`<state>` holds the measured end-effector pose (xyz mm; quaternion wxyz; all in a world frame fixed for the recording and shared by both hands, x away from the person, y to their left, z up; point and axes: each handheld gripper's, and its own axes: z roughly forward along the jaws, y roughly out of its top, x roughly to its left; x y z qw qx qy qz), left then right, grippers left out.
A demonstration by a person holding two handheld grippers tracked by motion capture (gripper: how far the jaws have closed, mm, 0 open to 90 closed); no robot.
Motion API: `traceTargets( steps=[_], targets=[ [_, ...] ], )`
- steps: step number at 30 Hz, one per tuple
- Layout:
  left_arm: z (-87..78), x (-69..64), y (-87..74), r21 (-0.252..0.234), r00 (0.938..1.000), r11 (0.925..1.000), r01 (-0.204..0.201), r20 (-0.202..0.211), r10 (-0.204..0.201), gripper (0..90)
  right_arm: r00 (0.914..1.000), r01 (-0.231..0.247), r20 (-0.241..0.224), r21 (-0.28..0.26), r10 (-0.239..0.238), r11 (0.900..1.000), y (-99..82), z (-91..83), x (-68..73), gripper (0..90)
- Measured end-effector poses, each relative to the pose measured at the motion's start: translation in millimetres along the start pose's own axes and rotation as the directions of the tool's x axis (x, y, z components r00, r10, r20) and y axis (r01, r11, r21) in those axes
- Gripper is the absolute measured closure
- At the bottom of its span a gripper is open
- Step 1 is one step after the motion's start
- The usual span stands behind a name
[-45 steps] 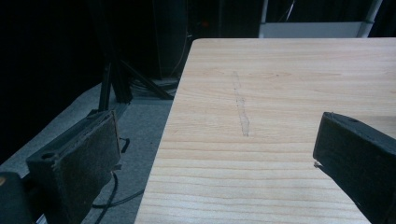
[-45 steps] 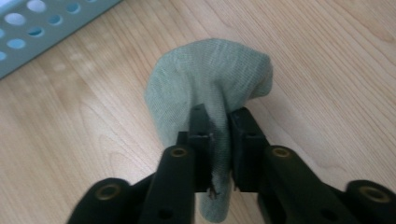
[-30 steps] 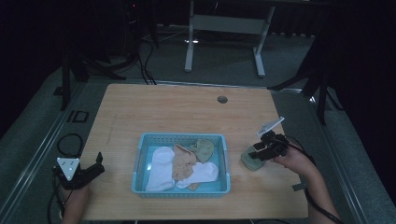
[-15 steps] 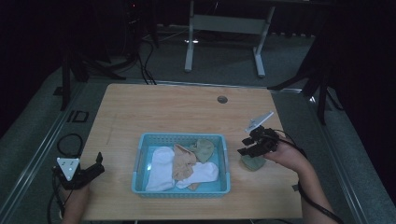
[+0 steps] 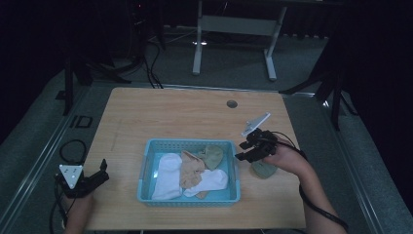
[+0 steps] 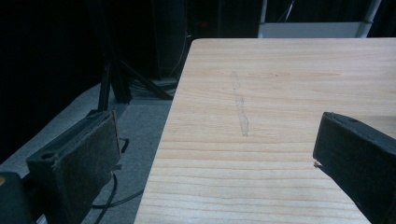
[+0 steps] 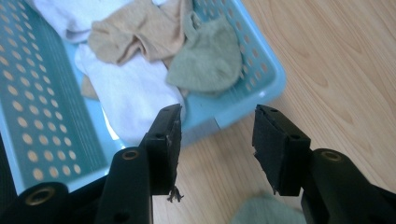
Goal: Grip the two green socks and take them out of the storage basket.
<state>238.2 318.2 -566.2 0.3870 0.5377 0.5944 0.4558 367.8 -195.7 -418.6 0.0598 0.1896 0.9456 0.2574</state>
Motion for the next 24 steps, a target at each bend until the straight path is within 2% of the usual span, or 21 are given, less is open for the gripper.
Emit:
traceTargets(
  steps=[8,18,24],
  targets=[
    [-0.1,0.4,-0.1,-0.001,1.0,1.0,0.0,0.002,0.0,0.4,0.9983,0.044,-0.04,0.016,-0.043,0.9989,21.8,20.5,12.2,50.8],
    [0.0,0.5,-0.1,-0.001,1.0,1.0,0.0,0.003,0.0,0.4,0.9971,0.056,-0.055,0.038,-0.054,0.9977,33.2,43.2,17.7,47.7],
    [0.1,0.5,0.0,-0.001,1.0,1.0,0.002,0.003,-0.002,0.4,0.9965,0.057,-0.064,0.057,-0.053,0.9968,39.0,64.7,20.1,45.1]
  ],
)
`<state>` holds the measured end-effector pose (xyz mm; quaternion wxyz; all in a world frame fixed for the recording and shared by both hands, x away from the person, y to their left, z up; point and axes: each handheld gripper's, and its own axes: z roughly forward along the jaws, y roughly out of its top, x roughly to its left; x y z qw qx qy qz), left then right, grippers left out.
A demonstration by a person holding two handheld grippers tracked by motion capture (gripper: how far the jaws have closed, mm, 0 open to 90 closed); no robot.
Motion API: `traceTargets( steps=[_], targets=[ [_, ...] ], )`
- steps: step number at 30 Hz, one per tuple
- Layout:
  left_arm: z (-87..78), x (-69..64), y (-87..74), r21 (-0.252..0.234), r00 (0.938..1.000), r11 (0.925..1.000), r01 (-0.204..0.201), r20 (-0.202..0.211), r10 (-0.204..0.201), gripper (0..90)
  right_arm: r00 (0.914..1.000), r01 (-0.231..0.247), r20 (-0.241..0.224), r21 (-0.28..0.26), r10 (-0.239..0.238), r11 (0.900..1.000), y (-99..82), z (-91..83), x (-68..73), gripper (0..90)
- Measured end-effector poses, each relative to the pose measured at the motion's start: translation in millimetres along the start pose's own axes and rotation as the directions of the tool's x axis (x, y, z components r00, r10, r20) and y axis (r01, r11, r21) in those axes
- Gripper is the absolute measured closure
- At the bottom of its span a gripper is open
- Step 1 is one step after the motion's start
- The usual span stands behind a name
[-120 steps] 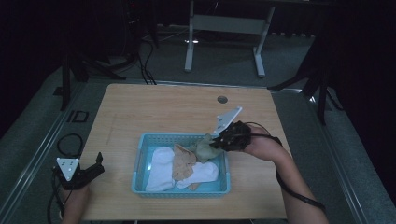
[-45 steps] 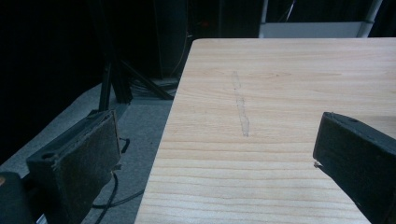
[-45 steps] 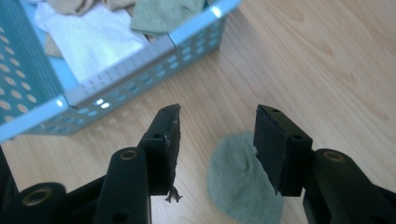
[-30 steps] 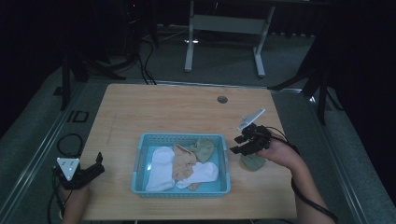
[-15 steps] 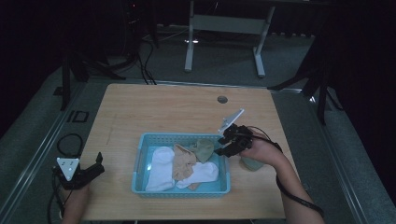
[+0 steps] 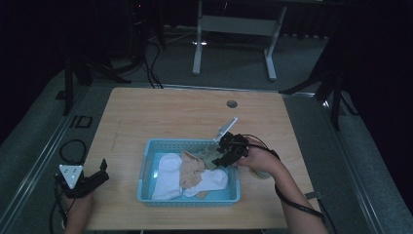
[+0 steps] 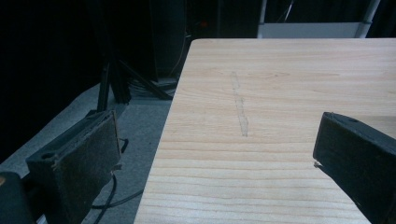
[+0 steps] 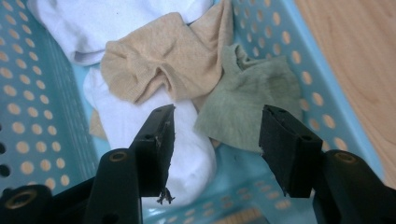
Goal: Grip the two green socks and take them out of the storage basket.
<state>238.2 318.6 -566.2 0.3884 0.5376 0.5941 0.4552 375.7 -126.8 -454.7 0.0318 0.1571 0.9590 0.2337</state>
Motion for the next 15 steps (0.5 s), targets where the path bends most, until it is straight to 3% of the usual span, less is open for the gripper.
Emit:
traceTargets(
  steps=[15],
  targets=[
    [0.0,0.5,0.1,0.001,1.0,1.0,0.0,0.002,0.0,0.4,0.9991,-0.033,0.028,0.072,0.031,0.9969,2.4,36.5,-4.9,44.8]
  ],
)
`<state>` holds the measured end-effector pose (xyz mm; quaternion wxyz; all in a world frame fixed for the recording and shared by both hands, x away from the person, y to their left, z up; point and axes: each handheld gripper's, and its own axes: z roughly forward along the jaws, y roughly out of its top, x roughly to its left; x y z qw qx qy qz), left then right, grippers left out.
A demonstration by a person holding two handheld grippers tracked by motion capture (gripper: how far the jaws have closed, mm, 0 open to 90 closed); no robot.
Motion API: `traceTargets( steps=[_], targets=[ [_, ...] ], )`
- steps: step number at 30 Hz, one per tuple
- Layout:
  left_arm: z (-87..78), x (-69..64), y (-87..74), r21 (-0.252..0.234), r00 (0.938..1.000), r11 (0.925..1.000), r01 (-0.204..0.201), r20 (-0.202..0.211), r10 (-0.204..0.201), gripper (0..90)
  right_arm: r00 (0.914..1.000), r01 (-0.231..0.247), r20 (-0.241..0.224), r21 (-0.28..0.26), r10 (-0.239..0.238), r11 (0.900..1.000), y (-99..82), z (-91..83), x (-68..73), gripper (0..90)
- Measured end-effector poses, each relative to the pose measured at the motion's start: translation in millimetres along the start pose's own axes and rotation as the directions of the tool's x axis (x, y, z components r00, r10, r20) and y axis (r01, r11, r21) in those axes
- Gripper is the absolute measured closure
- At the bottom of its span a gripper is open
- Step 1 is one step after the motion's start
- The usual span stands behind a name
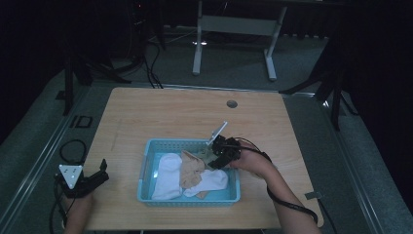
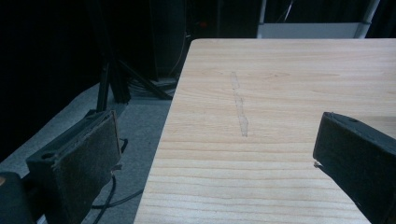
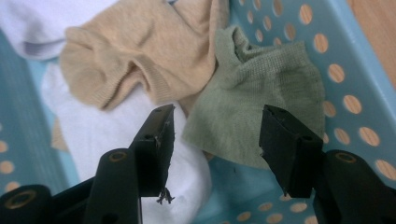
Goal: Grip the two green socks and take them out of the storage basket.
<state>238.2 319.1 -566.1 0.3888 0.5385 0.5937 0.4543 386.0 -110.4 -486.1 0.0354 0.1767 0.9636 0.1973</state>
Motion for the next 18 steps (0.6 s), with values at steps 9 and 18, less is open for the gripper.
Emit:
traceTargets(
  steps=[9,18],
  targets=[
    [0.1,-0.1,0.0,-0.001,1.0,1.0,0.0,-0.001,0.0,0.4,0.9993,0.023,0.03,0.054,-0.024,0.9983,7.5,15.7,5.0,43.1],
    [0.1,0.0,0.0,0.0,1.0,1.0,-0.001,-0.001,0.001,0.4,0.9918,0.097,0.069,0.148,-0.108,0.9842,11.0,30.2,12.3,49.6]
  ],
)
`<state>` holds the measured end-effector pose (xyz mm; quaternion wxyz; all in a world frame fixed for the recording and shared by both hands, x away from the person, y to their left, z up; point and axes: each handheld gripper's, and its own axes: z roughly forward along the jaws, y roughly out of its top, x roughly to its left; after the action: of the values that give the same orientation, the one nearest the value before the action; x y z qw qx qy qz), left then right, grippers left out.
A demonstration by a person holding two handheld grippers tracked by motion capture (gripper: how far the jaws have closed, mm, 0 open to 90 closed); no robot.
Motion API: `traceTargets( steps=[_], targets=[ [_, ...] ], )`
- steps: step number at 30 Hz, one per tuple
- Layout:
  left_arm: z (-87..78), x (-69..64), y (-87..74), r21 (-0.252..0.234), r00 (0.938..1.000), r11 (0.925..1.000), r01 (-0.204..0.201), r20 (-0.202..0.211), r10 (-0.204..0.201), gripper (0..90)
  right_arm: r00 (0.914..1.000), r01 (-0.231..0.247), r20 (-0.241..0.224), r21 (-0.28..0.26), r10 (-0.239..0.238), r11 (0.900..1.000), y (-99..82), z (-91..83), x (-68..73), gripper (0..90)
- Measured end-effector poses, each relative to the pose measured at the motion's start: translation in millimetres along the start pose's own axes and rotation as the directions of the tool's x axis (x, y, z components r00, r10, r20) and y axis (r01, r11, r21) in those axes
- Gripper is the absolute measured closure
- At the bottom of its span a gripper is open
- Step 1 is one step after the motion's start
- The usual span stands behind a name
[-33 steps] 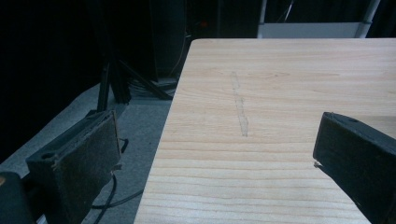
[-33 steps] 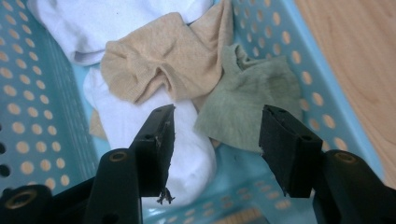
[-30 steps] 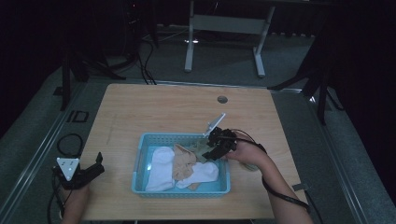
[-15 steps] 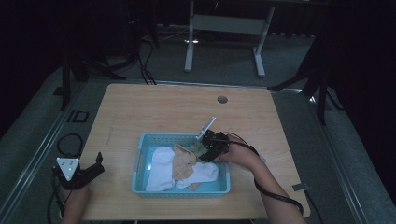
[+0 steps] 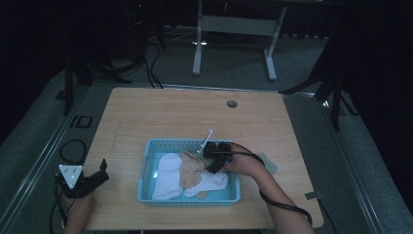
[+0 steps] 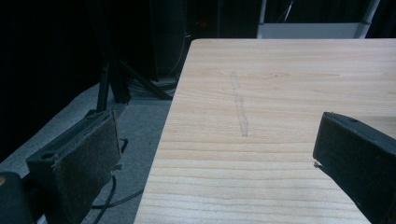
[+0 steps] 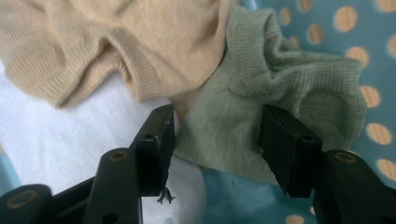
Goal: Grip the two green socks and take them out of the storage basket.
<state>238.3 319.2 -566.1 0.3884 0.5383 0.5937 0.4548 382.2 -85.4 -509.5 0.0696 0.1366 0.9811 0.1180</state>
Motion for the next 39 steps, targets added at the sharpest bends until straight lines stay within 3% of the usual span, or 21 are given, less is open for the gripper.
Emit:
traceTargets(
  steps=[2,3,4,5,7,13,25,39],
  targets=[
    [0.0,-0.1,-0.1,-0.001,1.0,1.0,0.0,0.0,0.0,0.3,1.0,0.003,0.003,0.015,-0.003,0.9999,0.4,1.0,-0.3,59.3],
    [0.0,-0.1,-0.1,-0.001,1.0,1.0,0.0,-0.001,0.0,0.4,0.9998,0.016,0.009,0.029,-0.016,0.9995,0.7,1.8,0.1,70.5],
    [0.0,-0.1,0.0,0.0,1.0,1.0,0.0,-0.001,0.0,0.4,0.9998,0.016,0.009,0.029,-0.016,0.9995,0.7,1.8,0.1,70.5],
    [0.0,0.0,0.0,0.0,1.0,1.0,0.0,-0.001,0.0,0.4,0.9998,0.015,0.01,0.032,-0.015,0.9994,0.5,0.8,-0.2,81.9],
    [0.1,0.0,0.0,0.001,1.0,1.0,0.0,-0.001,0.0,0.4,0.9999,0.013,0.002,0.023,-0.013,0.9996,-0.2,-2.3,-0.1,85.7],
    [0.1,-0.1,0.1,0.002,1.0,1.0,0.0,-0.002,0.0,0.4,0.9996,0.01,-0.027,0.0,-0.01,0.9999,-3.9,-10.0,0.2,86.2],
    [0.2,-0.4,0.1,0.003,1.0,1.0,0.0,-0.004,0.0,0.4,0.9995,0.012,-0.028,-0.07,-0.014,0.9975,-7.0,-37.3,3.3,86.2],
    [0.4,-0.6,0.3,0.007,1.0,1.0,0.0,-0.006,0.0,0.3,0.999,0.024,-0.031,-0.184,-0.031,0.9827,-11.8,-85.9,8.6,86.2]
  ],
)
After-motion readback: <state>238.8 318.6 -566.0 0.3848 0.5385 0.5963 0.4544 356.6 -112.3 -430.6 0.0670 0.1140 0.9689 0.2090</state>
